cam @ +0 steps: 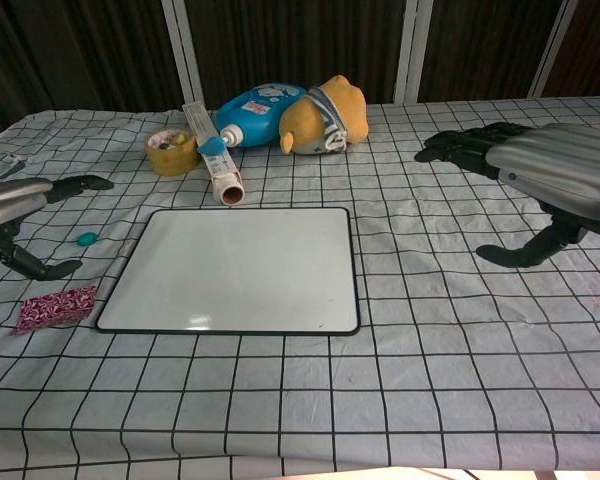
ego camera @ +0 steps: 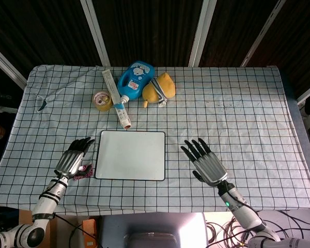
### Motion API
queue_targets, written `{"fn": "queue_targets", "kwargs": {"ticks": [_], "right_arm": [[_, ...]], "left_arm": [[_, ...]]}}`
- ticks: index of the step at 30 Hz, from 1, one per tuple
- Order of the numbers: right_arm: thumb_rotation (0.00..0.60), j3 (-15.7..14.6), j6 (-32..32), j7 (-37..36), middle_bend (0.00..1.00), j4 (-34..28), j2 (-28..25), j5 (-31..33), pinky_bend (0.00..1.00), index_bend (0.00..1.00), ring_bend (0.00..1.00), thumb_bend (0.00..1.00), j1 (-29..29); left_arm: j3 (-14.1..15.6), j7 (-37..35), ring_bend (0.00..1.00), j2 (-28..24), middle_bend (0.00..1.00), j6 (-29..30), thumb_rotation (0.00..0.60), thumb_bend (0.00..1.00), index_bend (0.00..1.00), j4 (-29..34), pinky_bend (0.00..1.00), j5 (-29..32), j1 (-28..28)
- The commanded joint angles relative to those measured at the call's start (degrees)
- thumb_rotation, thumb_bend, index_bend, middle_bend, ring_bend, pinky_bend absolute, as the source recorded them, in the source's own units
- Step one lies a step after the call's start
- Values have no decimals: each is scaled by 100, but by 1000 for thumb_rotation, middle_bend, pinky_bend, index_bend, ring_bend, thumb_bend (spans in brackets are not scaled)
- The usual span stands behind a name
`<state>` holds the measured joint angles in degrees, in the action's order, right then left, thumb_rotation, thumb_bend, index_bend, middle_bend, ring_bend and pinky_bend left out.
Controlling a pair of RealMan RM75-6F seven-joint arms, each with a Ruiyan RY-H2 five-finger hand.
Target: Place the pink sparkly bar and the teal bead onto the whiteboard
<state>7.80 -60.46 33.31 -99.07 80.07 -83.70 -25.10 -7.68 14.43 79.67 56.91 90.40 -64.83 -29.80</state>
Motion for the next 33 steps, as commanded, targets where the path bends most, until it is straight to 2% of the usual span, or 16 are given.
{"fn": "queue_targets", "kwargs": {"ticks": [1,7,10,13,23,28,33], "right_arm": [[600,-41,-2,32,0,-11,-20,63,28,0,0,255,-31],[600,-179,-177,-160,0,-62,-125,-132,28,0,0,254,-17],[600,-229,-140,-187,0,-82,-184,-25,28,0,0,255,-22],[600,-287,-86,-137,0,-94,-206,89,28,0,0,255,-33],[600,-417,-151,-105,0,-236,-294,99,28,0,0,255,-18],[600,-480,-95,-139,0,-345,-420,176,28,0,0,254,-40],[600,-517,-78,-136,0,-349,-439,217,28,0,0,254,-72]], "left_arm": [[26,-7,0,-94,0,7,600,361,0,112,0,56,17],[251,-130,0,-440,0,-107,600,361,0,537,0,-16,110],[445,-142,0,-880,0,-674,600,361,0,1026,0,366,22],[517,25,0,-1068,0,-914,600,357,0,1255,0,696,-119],[623,669,0,-706,0,-525,600,354,2,987,0,1252,-218],[664,696,0,-463,0,-489,600,351,45,580,0,1416,-235],[731,1021,0,-314,0,-392,600,334,67,430,0,1683,-307]]}}
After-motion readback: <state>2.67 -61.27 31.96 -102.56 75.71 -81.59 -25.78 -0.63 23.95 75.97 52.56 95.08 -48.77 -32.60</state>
